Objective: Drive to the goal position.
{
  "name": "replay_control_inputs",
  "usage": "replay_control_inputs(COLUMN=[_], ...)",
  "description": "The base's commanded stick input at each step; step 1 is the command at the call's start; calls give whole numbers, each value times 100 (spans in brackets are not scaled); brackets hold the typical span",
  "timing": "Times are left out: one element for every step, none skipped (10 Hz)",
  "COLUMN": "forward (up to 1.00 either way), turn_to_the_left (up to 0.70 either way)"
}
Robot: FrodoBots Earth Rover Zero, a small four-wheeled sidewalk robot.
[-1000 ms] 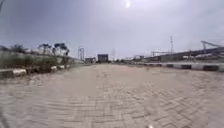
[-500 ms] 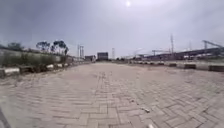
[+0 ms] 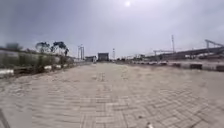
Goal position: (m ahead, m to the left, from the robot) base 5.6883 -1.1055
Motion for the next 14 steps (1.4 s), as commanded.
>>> replay_control_inputs(forward=[100,100,100,100,100,100,100,100,100,100,100,100,100,100], turn_to_the_left=[0,0,0,0,0,0,0,0,0,0,0,0,0,-5])
